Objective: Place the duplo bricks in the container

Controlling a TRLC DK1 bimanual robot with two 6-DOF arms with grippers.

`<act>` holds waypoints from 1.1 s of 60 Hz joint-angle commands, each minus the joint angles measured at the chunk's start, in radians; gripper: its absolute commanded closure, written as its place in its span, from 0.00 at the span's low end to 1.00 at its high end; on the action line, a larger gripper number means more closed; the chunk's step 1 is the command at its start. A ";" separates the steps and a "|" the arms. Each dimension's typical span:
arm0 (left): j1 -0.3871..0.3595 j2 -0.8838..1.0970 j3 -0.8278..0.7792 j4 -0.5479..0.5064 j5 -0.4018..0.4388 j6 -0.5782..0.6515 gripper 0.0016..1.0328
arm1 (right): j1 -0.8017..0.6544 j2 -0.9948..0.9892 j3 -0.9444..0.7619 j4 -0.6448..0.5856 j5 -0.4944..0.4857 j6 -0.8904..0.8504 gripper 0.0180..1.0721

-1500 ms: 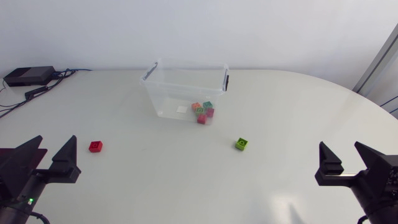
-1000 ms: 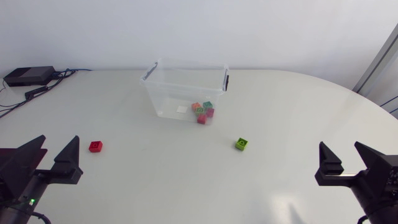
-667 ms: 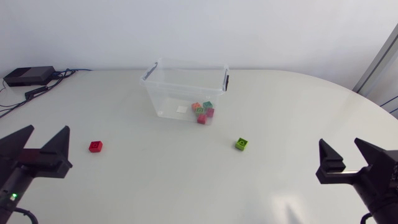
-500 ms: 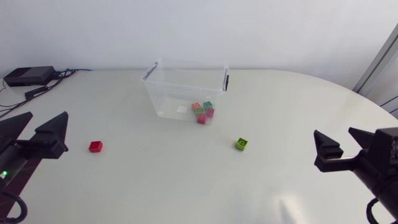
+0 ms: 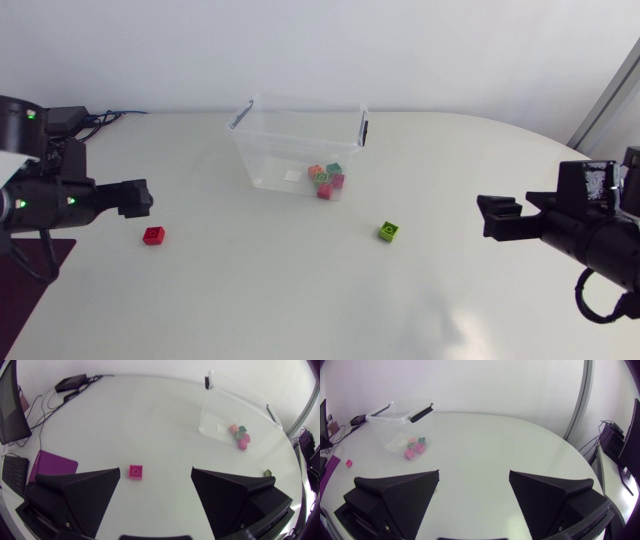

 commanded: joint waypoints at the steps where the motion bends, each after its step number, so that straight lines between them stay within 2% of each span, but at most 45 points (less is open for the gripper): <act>1: 0.032 0.147 0.098 -0.072 0.016 -0.012 0.04 | 0.008 0.055 0.042 -0.024 -0.014 0.041 0.04; 11: 0.062 0.379 0.205 -0.129 0.016 0.019 0.06 | 0.008 0.142 0.102 -0.087 -0.015 0.056 0.04; 21: 0.084 0.558 0.287 -0.179 0.021 0.040 0.06 | 0.008 0.277 0.204 -0.249 -0.012 0.029 0.04; 26: 0.090 0.626 0.313 -0.179 0.023 0.048 0.06 | 0.008 0.309 0.210 -0.277 -0.028 -0.080 0.04; 29: 0.096 0.658 0.327 -0.175 0.023 0.048 0.06 | 0.006 0.312 0.195 -0.265 -0.063 -0.172 0.04; 33: 0.108 0.703 0.348 -0.171 0.023 0.048 0.07 | 0.005 0.323 0.184 -0.240 -0.097 -0.192 0.04; 54: 0.138 0.819 0.390 -0.115 0.021 0.083 0.19 | 0.091 0.484 0.204 -0.208 -0.104 -0.203 0.05; 60: 0.144 0.845 0.391 -0.092 0.021 0.100 0.29 | 0.126 0.530 0.198 -0.168 -0.107 -0.221 0.05; 66: 0.153 0.845 0.383 -0.069 0.035 0.120 0.50 | 0.160 0.576 0.201 -0.128 -0.118 -0.237 0.05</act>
